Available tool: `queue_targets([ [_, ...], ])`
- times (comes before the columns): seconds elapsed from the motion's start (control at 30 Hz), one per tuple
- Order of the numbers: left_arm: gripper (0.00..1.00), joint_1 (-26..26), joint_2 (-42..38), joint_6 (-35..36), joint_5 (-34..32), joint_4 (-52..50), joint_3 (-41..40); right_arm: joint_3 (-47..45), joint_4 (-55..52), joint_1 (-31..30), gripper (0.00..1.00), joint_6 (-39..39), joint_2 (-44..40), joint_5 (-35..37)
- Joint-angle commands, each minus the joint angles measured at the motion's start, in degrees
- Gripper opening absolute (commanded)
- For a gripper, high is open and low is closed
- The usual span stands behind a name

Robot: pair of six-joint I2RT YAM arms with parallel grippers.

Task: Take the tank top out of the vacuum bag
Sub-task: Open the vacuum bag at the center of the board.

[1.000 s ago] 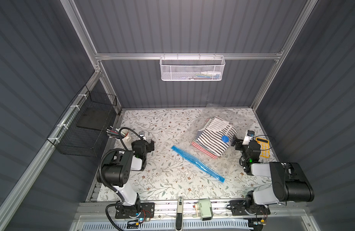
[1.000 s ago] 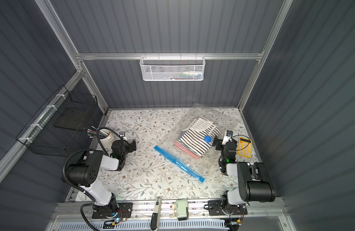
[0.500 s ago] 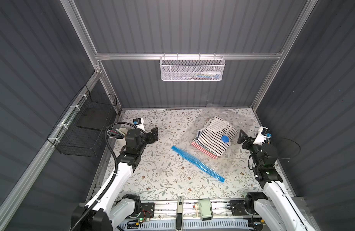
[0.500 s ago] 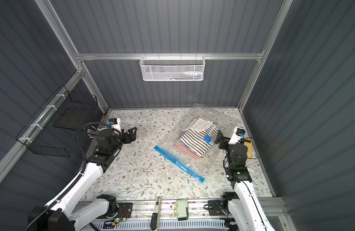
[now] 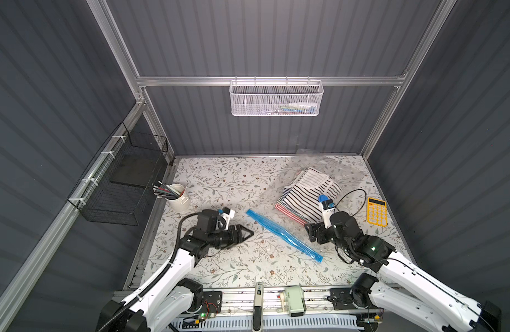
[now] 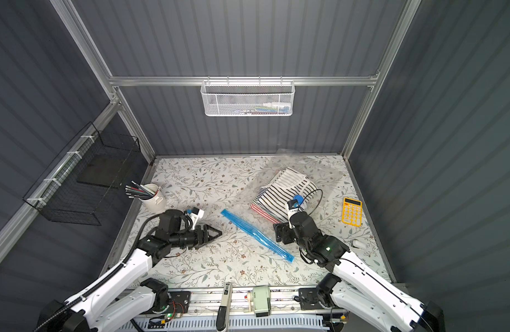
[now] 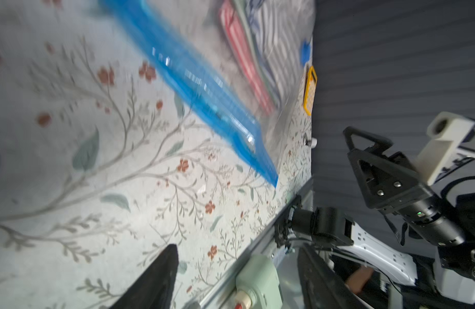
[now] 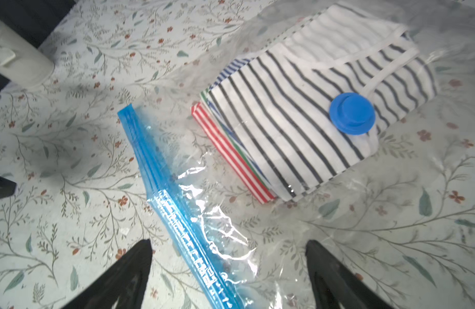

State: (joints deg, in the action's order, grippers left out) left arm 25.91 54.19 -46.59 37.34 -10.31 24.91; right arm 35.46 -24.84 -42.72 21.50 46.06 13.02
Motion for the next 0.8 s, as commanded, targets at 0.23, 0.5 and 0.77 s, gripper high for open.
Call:
queue_targets([
  [0.23,0.71,6.6,14.8,-21.3,-4.9,30.0,-1.4,3.0,-1.4,-11.3,0.89,4.7,6.9,8.2],
  [0.5,0.61,7.8,27.9,-24.0,-7.9,38.8,3.6,3.8,0.3,-13.6,0.90,4.2,10.1,8.4],
  [0.77,0.52,10.3,36.0,-26.1,-9.9,41.8,7.4,4.0,2.2,-15.0,0.90,3.6,11.6,8.5],
])
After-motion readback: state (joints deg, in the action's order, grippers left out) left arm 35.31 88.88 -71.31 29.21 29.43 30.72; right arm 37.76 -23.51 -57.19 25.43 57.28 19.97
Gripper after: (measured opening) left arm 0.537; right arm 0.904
